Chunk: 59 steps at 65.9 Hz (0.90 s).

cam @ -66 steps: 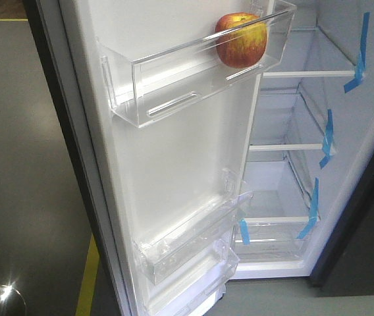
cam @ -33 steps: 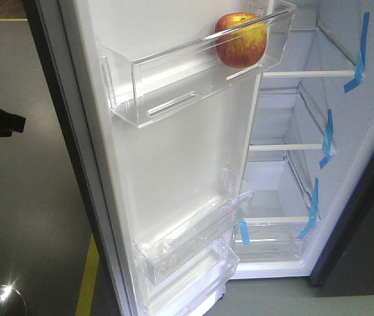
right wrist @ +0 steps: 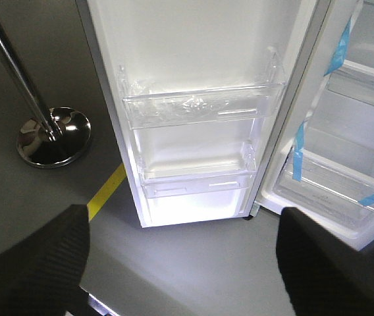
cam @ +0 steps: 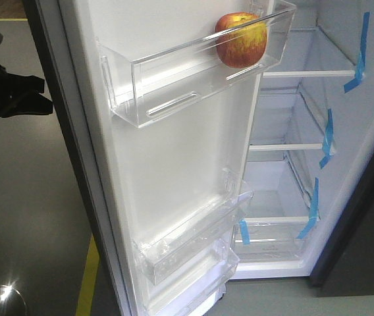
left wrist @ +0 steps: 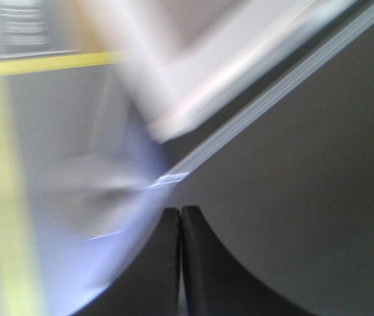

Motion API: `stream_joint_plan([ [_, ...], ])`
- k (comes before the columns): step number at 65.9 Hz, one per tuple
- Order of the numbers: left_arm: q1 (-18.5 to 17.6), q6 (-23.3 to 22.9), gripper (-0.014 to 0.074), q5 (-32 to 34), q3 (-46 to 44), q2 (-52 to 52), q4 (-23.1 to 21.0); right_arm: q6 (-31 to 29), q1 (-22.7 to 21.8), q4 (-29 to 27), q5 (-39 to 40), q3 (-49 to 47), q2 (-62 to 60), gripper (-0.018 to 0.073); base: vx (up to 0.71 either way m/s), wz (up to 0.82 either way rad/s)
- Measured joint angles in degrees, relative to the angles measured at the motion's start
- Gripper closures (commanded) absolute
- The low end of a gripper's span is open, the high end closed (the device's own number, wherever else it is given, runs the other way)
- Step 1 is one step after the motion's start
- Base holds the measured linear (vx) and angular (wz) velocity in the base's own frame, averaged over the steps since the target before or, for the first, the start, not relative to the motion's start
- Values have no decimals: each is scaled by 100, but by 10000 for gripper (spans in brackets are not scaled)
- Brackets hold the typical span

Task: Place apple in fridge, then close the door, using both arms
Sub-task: 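Move the left gripper toward the outer edge of the refrigerator door, then push the refrigerator door closed with the left gripper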

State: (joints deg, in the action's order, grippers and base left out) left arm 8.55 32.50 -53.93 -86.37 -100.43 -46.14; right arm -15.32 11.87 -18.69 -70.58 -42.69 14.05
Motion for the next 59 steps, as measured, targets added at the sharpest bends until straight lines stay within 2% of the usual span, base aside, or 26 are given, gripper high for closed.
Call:
stream_joint_plan([
  [8,-24,192,603,-14,-18,-59,-533,0,0,-6,0,0,0,1,0,0],
  [25,-140,362,603,-62,-18,-59,-1131,0,0,-13,0,0,0,1,0,0],
  [44,-322,535,603,-254,-18,-59,-1200,0,0,-29,0,0,0,1,0,0],
  [59,-813,659,603,-592,-18,-59,-1315,0,0,-29,0,0,0,1,0,0],
])
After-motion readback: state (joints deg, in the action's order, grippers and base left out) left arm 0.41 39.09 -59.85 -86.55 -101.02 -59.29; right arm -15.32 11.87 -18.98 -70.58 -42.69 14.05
